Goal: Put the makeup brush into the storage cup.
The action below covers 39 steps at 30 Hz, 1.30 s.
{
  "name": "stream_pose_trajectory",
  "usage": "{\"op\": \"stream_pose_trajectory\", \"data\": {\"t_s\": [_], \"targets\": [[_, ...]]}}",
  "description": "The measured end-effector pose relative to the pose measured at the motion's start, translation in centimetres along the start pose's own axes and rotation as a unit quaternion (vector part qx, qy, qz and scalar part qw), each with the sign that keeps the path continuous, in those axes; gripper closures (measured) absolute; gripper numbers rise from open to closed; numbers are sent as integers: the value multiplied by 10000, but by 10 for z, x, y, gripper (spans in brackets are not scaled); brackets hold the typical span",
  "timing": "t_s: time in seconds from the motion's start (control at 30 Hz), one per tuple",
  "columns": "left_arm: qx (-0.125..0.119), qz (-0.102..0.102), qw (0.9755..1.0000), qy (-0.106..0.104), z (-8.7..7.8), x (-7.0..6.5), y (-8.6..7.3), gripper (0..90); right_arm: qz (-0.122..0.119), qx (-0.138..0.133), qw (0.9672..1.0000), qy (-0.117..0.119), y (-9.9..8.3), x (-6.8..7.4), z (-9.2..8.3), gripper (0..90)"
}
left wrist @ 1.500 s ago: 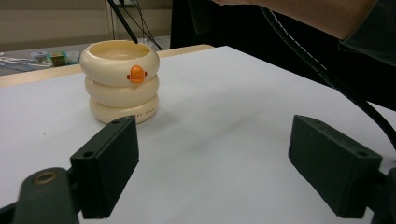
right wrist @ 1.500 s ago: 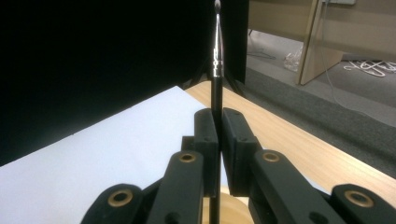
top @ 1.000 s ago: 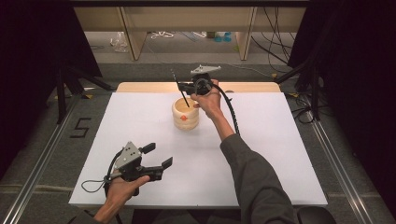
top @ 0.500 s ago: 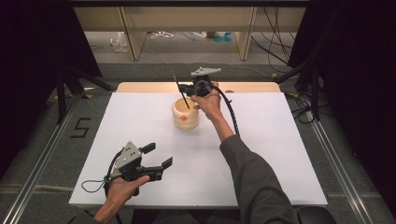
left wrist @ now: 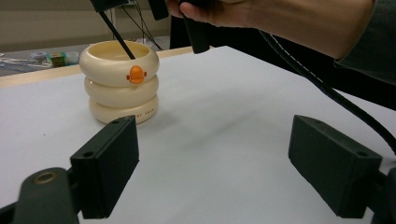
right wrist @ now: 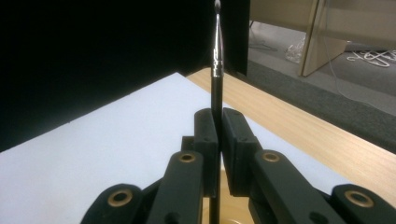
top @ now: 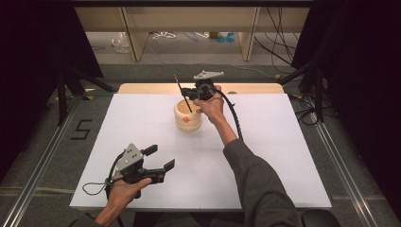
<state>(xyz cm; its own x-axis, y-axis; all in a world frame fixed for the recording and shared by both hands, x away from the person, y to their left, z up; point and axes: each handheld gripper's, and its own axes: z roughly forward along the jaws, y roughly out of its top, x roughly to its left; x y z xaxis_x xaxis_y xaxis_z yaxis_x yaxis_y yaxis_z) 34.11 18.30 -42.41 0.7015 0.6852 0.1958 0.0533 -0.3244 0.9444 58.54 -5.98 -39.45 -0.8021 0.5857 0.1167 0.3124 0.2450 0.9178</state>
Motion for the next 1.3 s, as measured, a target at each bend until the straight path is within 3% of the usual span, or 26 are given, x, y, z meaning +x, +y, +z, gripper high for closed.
{"op": "stream_pose_trajectory", "data": {"t_s": [0.33, 0.97, 1.07, 1.13, 1.27, 1.3], "targets": [[6, 4, 10000, -4, 0, 0, 0, 156, 88, 63, 9999, 2, -11, -1, 2, 857], [16, 12, 10000, -3, 0, 0, 0, 156, 129, 202, 9997, 8, -16, -4, 3, 843], [15, 12, 10000, 1, 0, 0, 0, 156, 245, 168, 9995, -85, -15, -5, 0, 764], [14, 9, 10000, 3, 0, 0, 0, 156, 161, 132, 9997, -142, -14, -6, 0, 736], [12, 8, 10000, -3, 0, 0, 0, 156, 363, 95, 9988, -314, -11, -8, -5, 558], [18, 13, 10000, -1, 0, 0, 0, 156, 363, 95, 9988, -314, -11, -8, -5, 558]]}}
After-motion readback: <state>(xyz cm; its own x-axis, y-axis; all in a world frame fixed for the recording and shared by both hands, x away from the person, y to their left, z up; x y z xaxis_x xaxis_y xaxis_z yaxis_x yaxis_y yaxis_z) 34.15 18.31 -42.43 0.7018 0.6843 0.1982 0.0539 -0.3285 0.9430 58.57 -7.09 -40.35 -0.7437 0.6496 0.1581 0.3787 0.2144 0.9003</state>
